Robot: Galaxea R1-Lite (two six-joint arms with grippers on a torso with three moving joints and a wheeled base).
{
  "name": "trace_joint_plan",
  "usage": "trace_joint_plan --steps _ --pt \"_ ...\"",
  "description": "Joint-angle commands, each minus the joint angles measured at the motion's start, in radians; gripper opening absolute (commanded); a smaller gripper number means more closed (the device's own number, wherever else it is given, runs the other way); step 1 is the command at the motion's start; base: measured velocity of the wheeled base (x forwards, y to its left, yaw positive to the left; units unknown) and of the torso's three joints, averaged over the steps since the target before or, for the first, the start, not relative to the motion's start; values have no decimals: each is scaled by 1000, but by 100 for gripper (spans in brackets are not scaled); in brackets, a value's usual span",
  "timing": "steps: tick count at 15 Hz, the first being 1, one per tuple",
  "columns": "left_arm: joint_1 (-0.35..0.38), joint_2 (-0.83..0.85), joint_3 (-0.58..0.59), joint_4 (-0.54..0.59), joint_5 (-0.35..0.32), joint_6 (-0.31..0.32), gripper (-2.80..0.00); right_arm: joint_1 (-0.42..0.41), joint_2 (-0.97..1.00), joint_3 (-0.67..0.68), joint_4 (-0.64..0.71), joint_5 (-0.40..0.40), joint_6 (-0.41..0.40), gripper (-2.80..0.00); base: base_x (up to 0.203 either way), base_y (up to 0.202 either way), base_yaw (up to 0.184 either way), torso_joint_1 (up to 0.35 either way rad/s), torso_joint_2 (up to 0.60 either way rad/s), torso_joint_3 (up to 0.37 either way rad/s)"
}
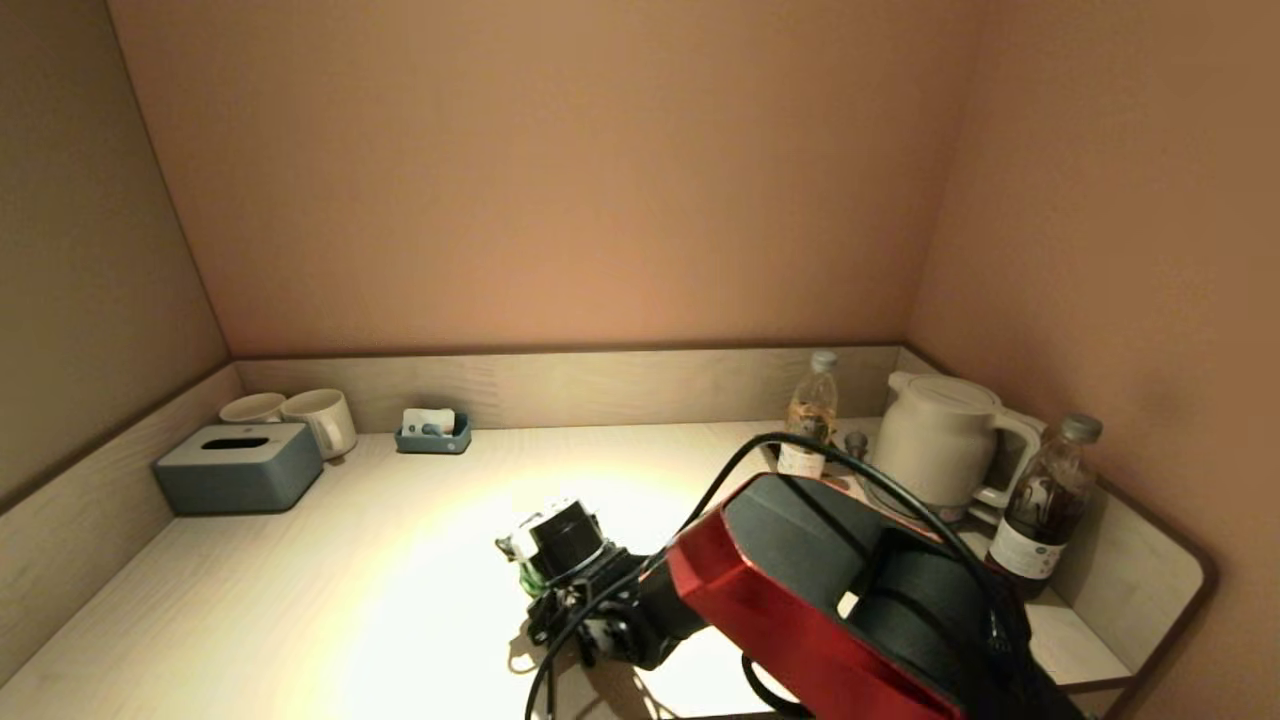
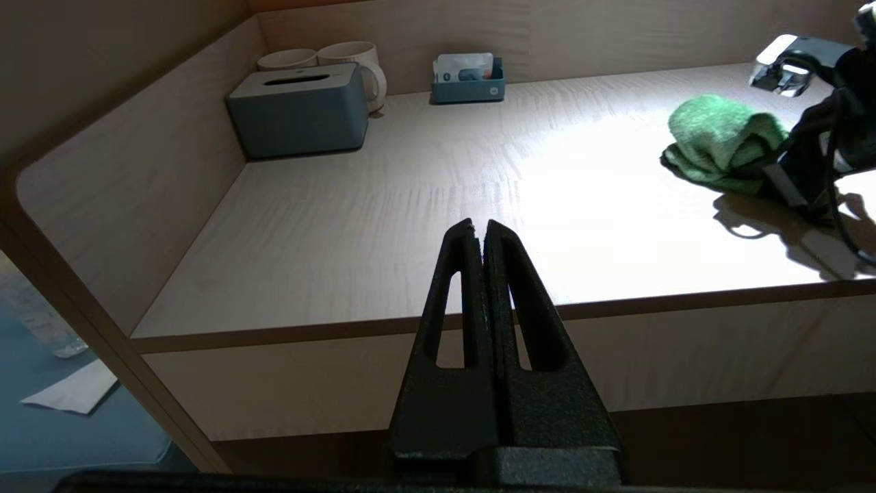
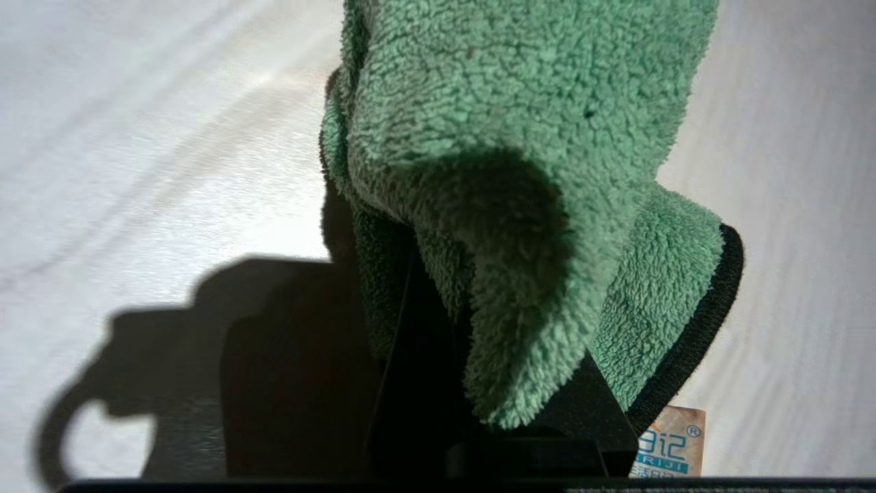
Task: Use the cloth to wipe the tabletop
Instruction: Sweep the stains on the table
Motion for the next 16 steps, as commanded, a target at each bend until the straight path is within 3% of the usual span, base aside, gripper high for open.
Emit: trace_joint_plan --steps 1,4,13,16 --pt "0 0 0 0 0 0 -280 -43 -31 46 -89 -2 -3 -280 0 0 0 0 0 0" --pt "0 0 0 -1 0 0 -280 -148 -66 160 -167 -2 -5 -280 0 0 0 0 0 0" --pt "0 0 0 0 0 0 -280 -260 -338 543 -420 -1 0 -280 0 0 0 0 0 0" --pt "0 0 0 0 0 0 -280 -331 -424 611 -438 -3 -1 -280 0 0 0 0 0 0"
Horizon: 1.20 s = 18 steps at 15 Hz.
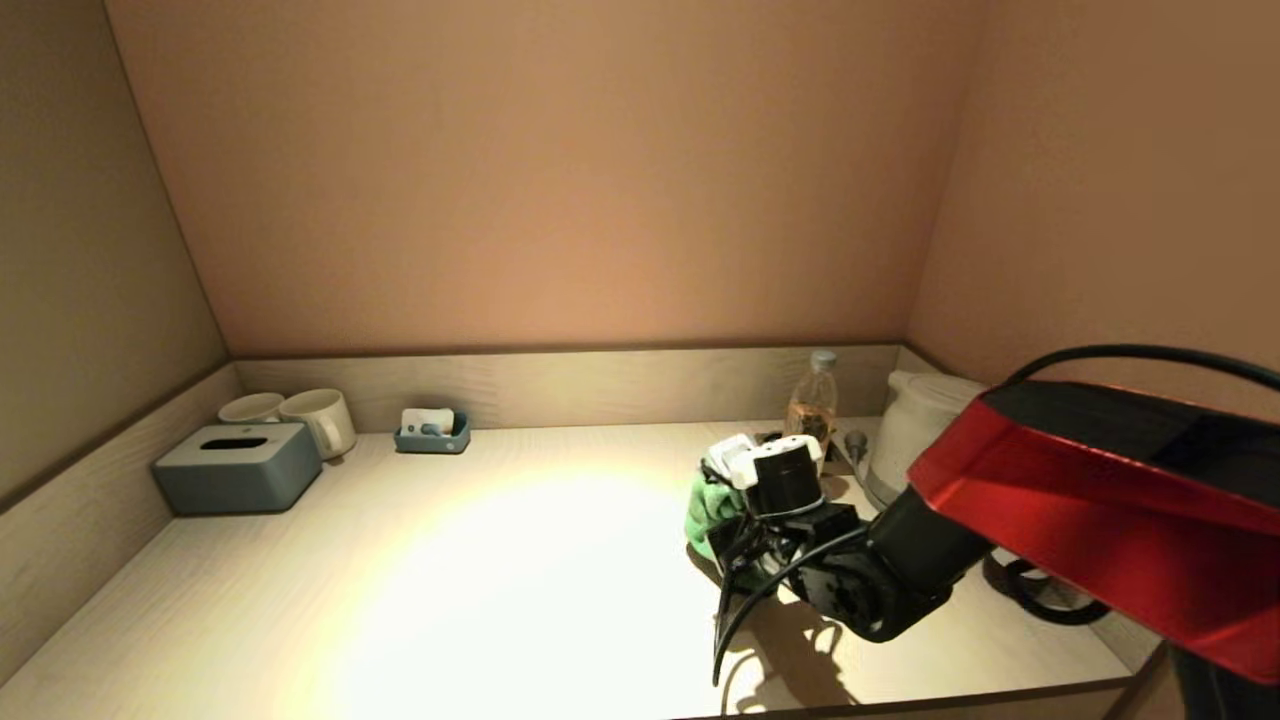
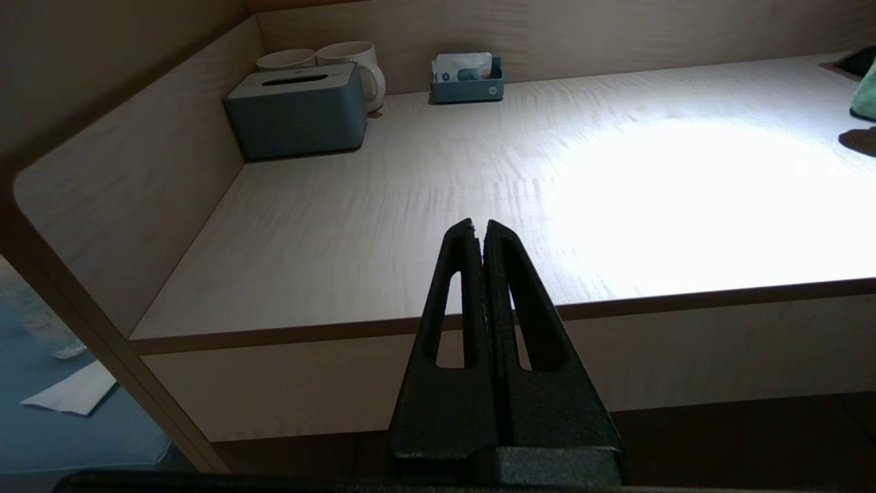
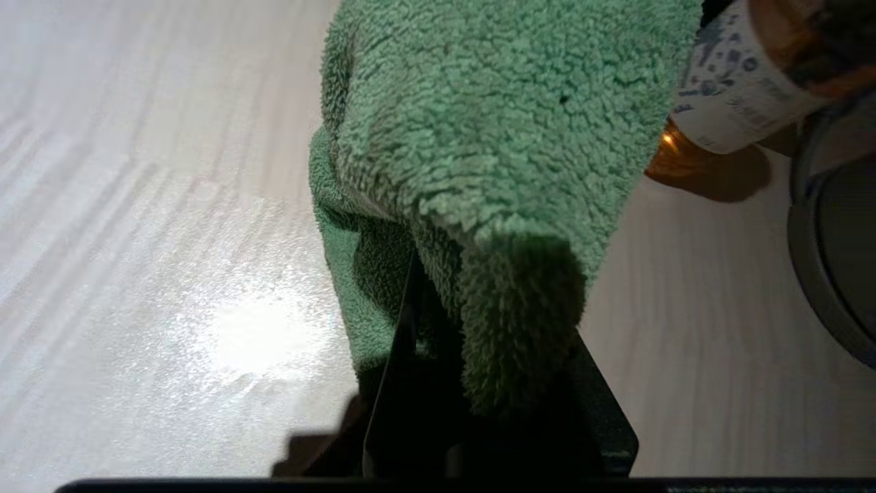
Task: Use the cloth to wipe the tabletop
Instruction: Sweep the stains on the table, then place the tablecloth
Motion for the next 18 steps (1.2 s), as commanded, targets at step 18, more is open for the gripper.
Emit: trace_joint_plan --steps 18 --pt "1 0 0 0 0 1 -280 -496 20 38 -44 46 -15 -280 0 0 0 0 0 0"
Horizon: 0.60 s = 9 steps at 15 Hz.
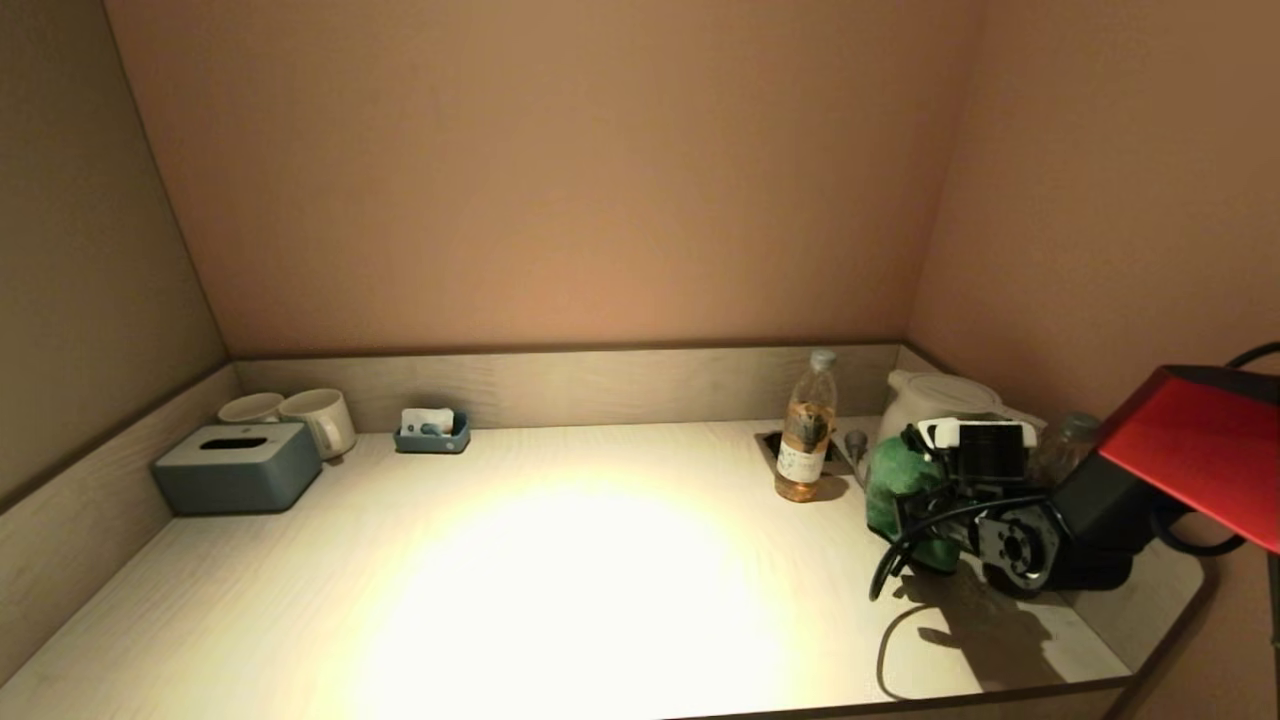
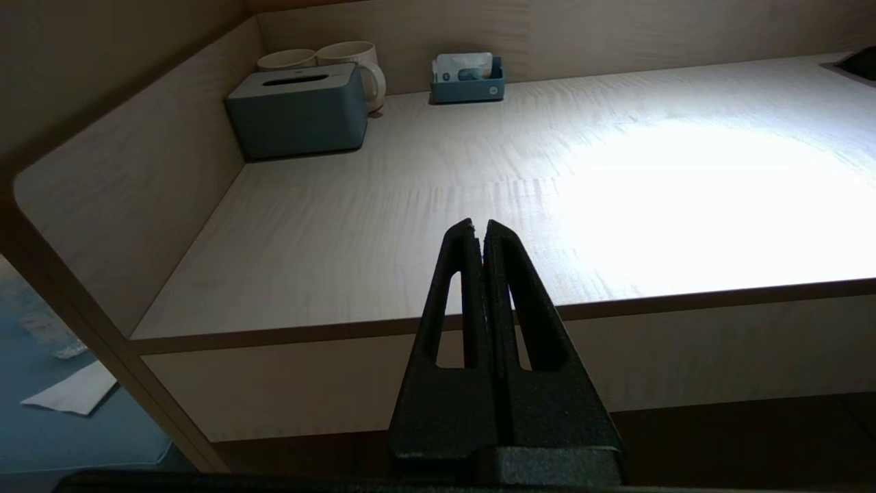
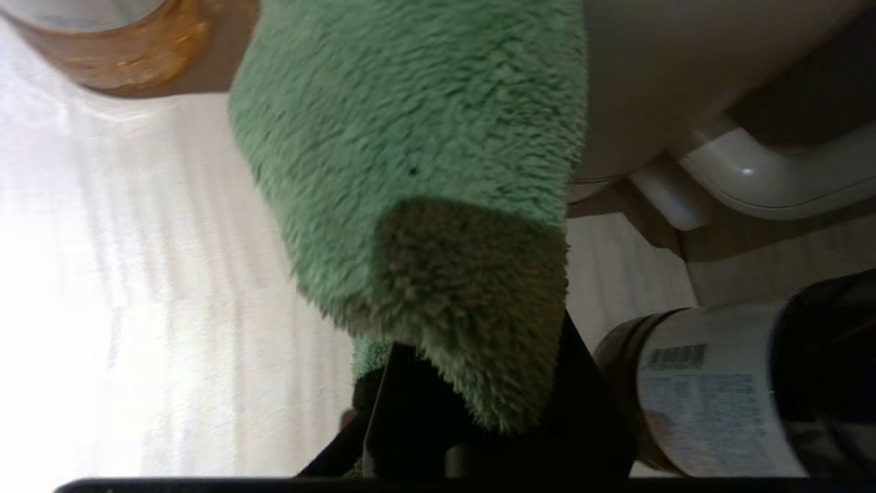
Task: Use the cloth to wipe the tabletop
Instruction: Place the tablecloth
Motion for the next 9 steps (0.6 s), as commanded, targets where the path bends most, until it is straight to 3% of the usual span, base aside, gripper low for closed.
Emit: trace_joint_plan --steps 1,6,7,9 --pt "0 0 0 1 0 0 -280 0 4 11 -3 2 -2 -280 0 0 0 0 0 0" --pt "0 0 0 -1 0 0 -280 0 13 27 -3 26 -2 -280 0 0 0 0 0 0" --pt "0 0 0 -1 0 0 -280 0 13 27 -3 26 -2 0 0 0 0 0 0 0" --pt "0 0 0 1 0 0 -280 0 9 43 -3 70 -5 0 0 0 0 0 0 0"
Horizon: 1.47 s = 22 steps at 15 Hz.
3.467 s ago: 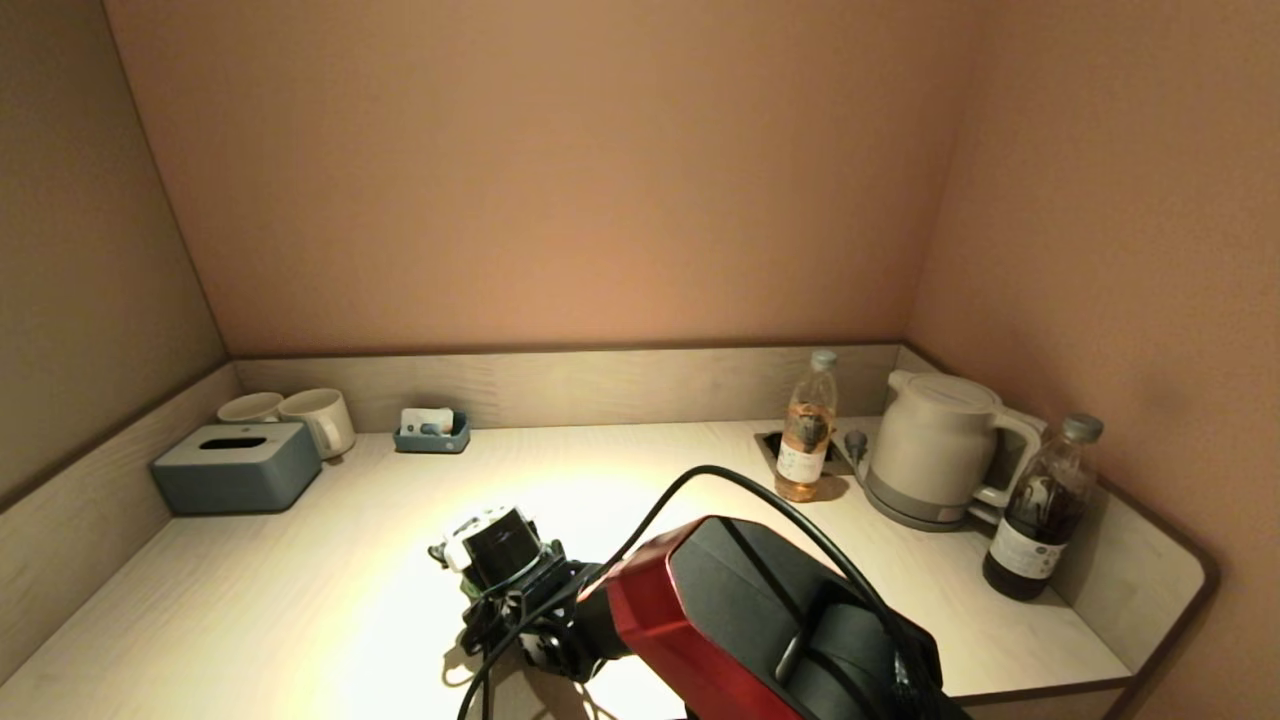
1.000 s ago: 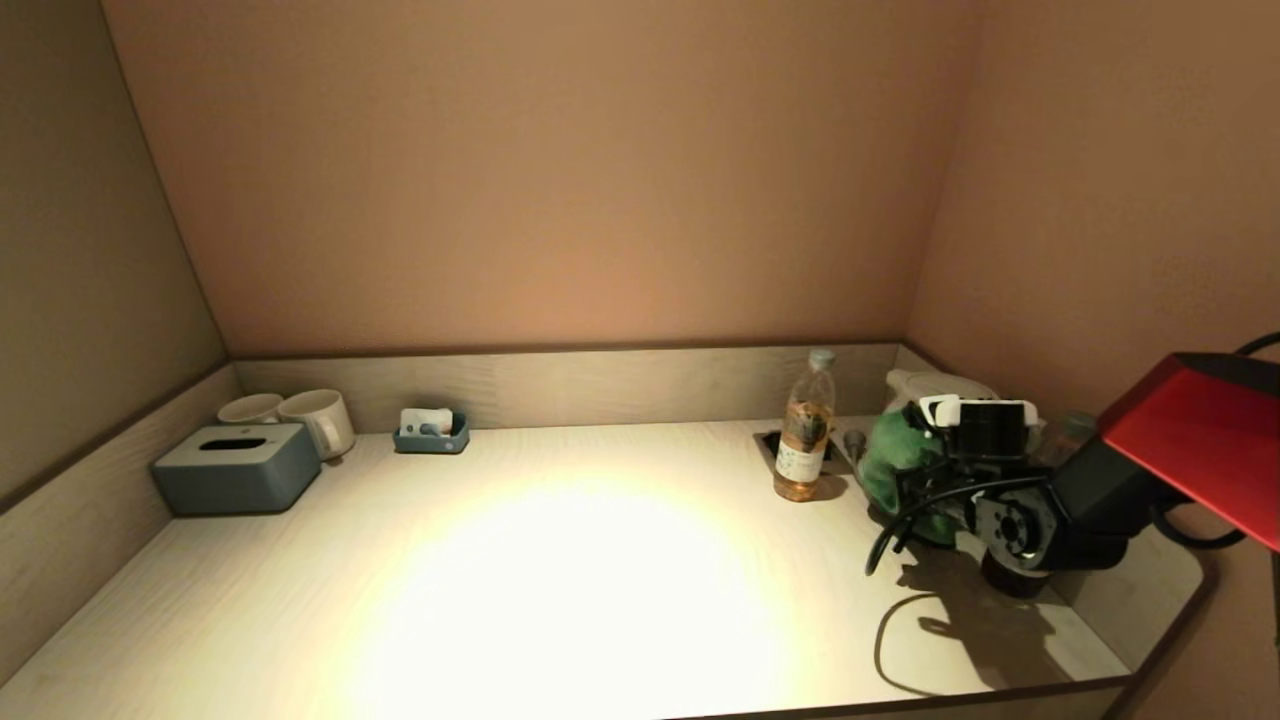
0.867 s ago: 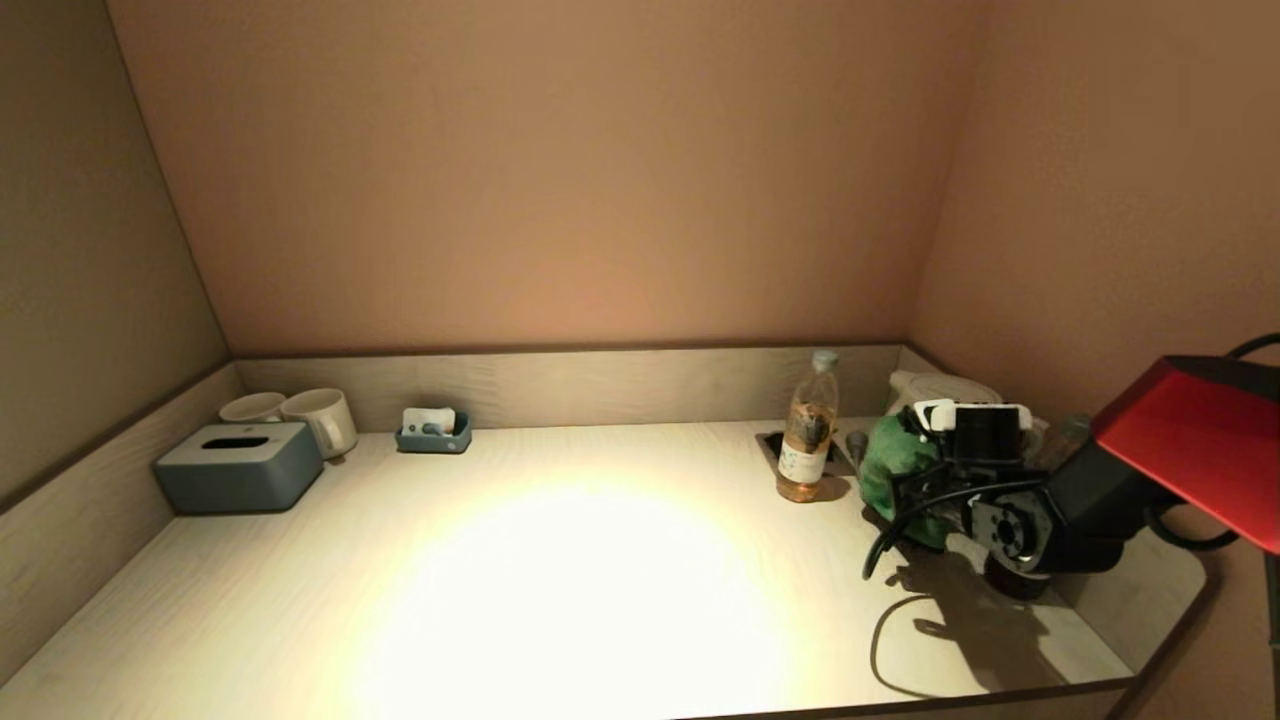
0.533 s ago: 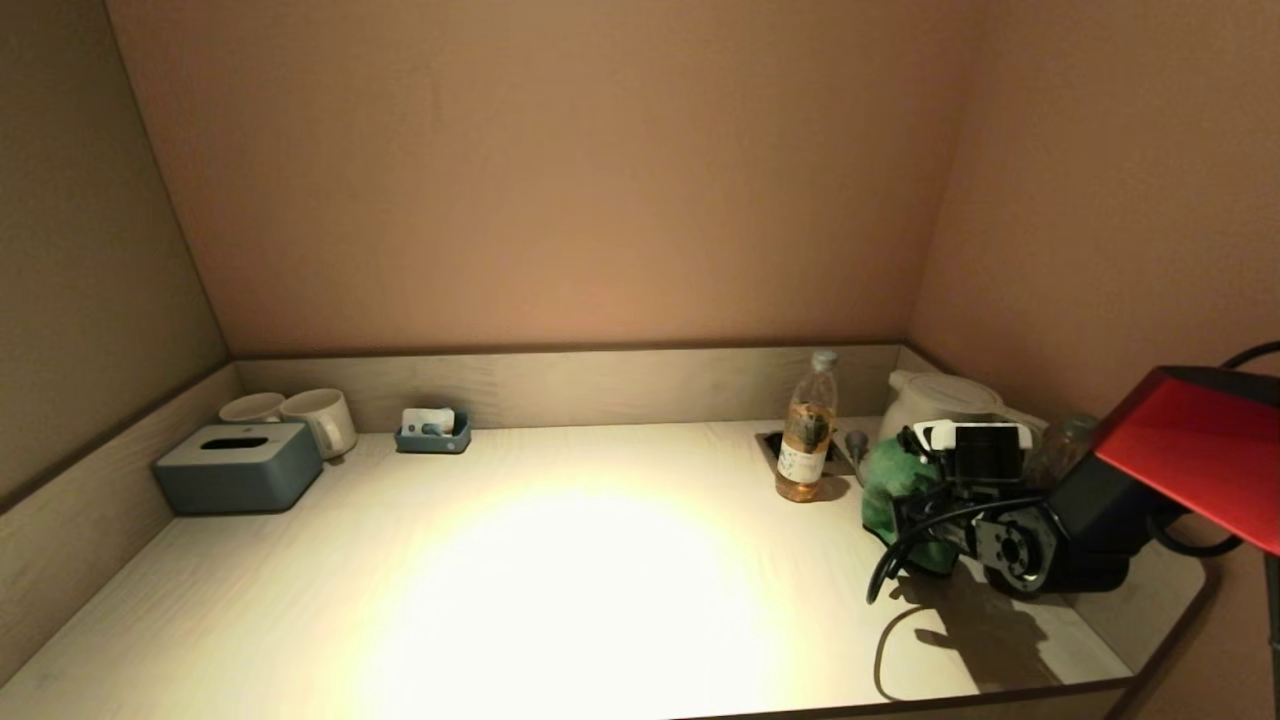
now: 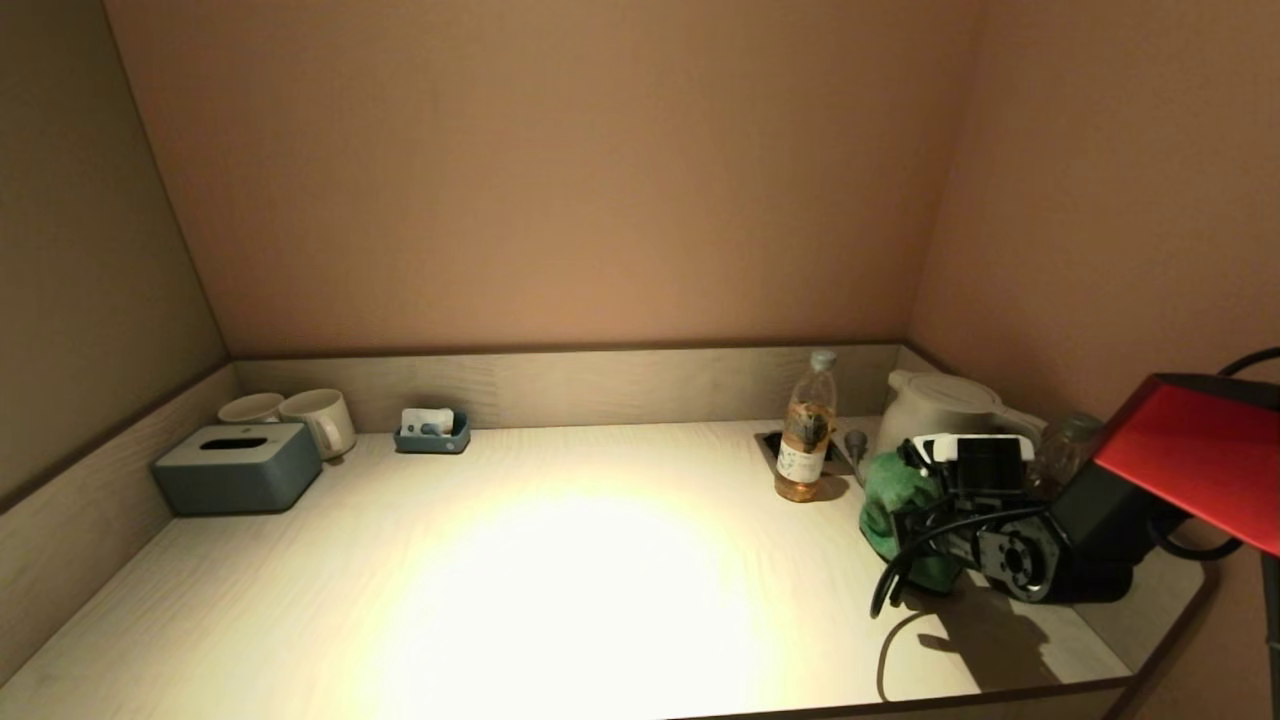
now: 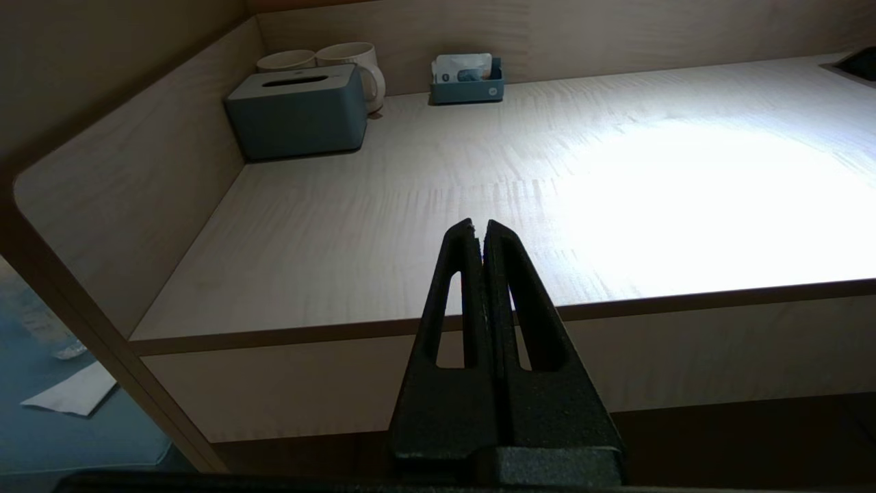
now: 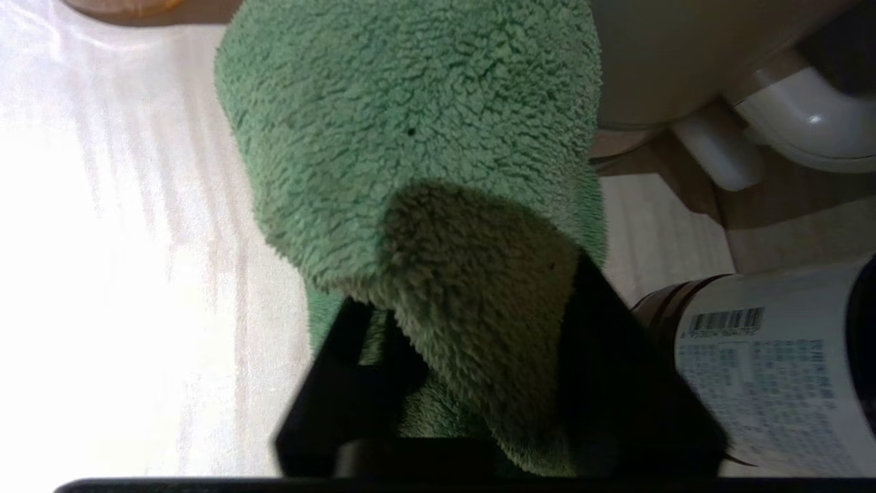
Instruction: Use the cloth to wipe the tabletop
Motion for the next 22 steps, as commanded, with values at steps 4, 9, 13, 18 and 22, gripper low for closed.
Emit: trace_joint_plan --steps 4,9,13,18,22 --pt "0 0 0 1 0 0 -280 0 -6 7 -4 29 0 0 0 0 0 0 0 0" --pt "0 0 0 1 0 0 -280 14 -100 101 -70 29 -5 0 0 0 0 0 0 0" --pt "0 0 0 1 0 0 -280 49 -228 228 -125 41 -21 0 0 0 0 0 0 0" --pt "0 0 0 1 0 0 -280 116 -468 420 -222 43 -23 -280 0 0 0 0 0 0" --pt "0 0 0 0 0 0 -280 140 -701 508 -238 40 -25 -280 0 0 0 0 0 0"
